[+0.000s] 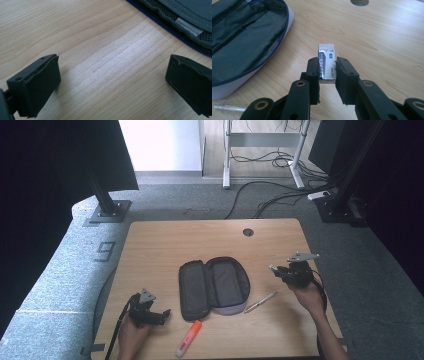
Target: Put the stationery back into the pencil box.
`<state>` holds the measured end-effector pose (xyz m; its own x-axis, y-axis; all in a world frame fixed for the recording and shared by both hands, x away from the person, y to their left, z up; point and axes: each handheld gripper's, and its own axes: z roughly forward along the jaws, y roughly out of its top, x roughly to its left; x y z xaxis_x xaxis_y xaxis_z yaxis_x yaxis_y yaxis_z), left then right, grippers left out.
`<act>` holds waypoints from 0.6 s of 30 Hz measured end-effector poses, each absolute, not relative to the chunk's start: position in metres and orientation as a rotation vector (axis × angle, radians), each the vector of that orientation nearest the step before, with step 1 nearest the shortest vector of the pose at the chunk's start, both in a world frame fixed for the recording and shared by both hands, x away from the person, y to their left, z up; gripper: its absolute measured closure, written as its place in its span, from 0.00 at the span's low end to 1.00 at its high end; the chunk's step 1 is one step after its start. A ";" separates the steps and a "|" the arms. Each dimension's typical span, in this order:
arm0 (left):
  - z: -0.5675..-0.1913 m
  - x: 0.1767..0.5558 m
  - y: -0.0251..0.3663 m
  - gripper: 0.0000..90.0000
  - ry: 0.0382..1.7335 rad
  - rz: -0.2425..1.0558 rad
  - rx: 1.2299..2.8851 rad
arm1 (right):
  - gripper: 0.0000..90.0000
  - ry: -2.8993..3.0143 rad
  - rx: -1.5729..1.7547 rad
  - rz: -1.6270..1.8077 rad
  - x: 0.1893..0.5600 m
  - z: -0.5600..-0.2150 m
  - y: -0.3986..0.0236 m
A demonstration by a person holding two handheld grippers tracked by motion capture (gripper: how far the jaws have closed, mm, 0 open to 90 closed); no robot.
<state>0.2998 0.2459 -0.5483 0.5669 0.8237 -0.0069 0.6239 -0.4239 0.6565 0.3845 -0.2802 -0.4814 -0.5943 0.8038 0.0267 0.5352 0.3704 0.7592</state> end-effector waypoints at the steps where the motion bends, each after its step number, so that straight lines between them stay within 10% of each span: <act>1: -0.548 0.300 0.246 0.00 1.153 0.423 2.186 | 0.79 2.292 1.168 1.072 0.385 -0.481 -0.279; 18: -0.548 0.300 0.246 0.00 1.153 0.423 2.186 | 0.79 2.319 1.118 1.096 0.388 -0.477 -0.257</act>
<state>0.2998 0.2459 -0.5483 0.5669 0.8238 -0.0069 0.6240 -0.4239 0.6565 0.3881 -0.2566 -0.4772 -0.6317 0.7748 0.0247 0.5108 0.3920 0.7652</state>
